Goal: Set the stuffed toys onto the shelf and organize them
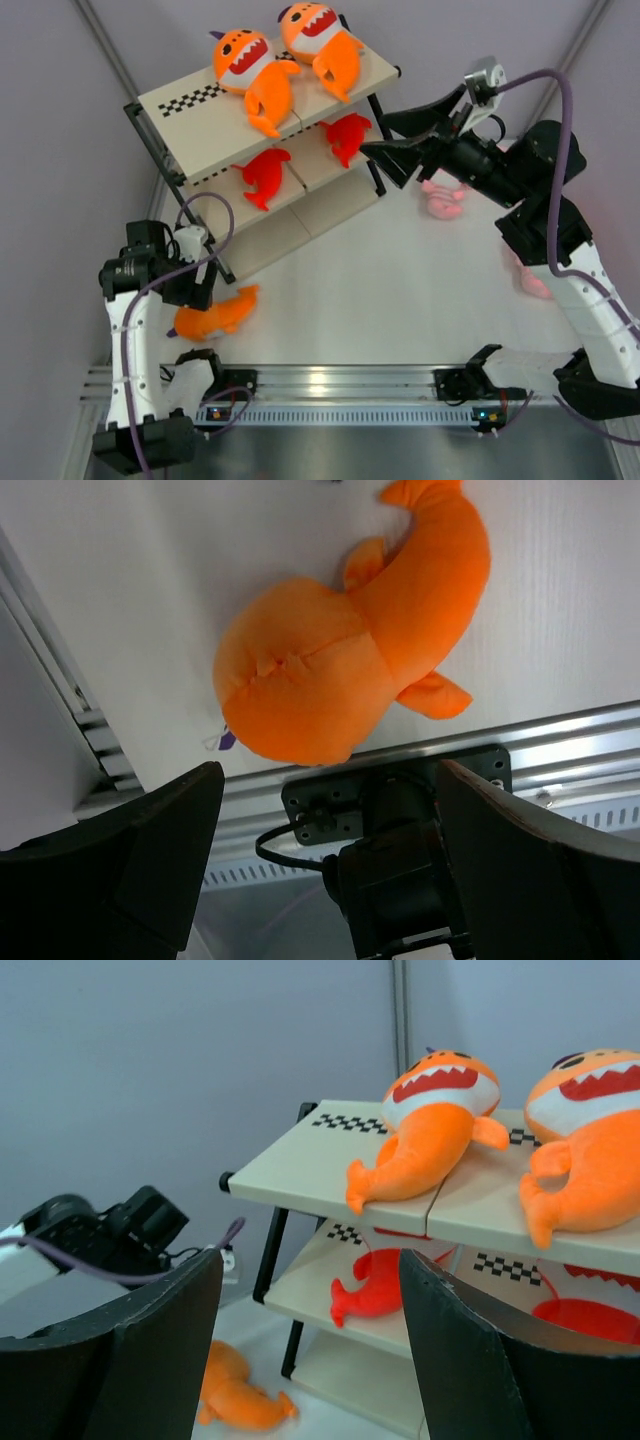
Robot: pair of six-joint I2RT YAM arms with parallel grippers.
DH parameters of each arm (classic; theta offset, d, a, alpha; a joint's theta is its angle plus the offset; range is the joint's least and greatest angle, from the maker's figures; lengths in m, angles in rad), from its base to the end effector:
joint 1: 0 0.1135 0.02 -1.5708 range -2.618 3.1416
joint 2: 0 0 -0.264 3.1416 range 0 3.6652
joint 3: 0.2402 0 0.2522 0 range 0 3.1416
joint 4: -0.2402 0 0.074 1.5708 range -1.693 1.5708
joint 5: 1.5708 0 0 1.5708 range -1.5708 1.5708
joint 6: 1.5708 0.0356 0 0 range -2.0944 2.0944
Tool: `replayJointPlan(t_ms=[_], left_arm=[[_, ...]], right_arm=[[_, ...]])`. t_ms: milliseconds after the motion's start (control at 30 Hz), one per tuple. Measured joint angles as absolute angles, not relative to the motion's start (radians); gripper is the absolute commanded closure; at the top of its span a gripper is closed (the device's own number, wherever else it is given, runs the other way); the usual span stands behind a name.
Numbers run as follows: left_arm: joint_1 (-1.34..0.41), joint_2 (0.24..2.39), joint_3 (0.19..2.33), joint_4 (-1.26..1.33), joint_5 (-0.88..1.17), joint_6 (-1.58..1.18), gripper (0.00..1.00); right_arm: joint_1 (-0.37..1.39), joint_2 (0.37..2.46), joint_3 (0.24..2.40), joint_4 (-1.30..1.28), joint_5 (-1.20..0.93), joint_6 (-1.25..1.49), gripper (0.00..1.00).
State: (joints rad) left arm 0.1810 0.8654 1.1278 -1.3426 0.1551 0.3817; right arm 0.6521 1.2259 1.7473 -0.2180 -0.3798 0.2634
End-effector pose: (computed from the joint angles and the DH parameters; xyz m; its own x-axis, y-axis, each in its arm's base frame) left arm 0.1203 0.0164 0.3397 -0.8448 0.2196 -0.4880 0.2246 0.9732 0.0491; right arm 0.1632 0.1412 0.5680 0.0093 0.3114 -0.9502 -0.8775 0.4582 0.1415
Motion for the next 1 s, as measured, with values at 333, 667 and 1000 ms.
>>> replayJointPlan(t_ms=[333,667,1000], left_arm=[[0.224,0.981,0.868,-1.193,0.045,0.458,0.08],[0.227,0.956,0.723,-1.022,0.079,0.527,1.0],[0.226,0.801,0.825,-1.147,0.229,0.66,1.0]], right_arm=[[0.653,1.005,1.426,-0.19,-0.439,0.104,0.26],[0.653,0.96,1.395,-0.2,-0.459,0.072,0.26],[0.653,0.959,1.34,-0.234,-0.503,0.096,0.32]])
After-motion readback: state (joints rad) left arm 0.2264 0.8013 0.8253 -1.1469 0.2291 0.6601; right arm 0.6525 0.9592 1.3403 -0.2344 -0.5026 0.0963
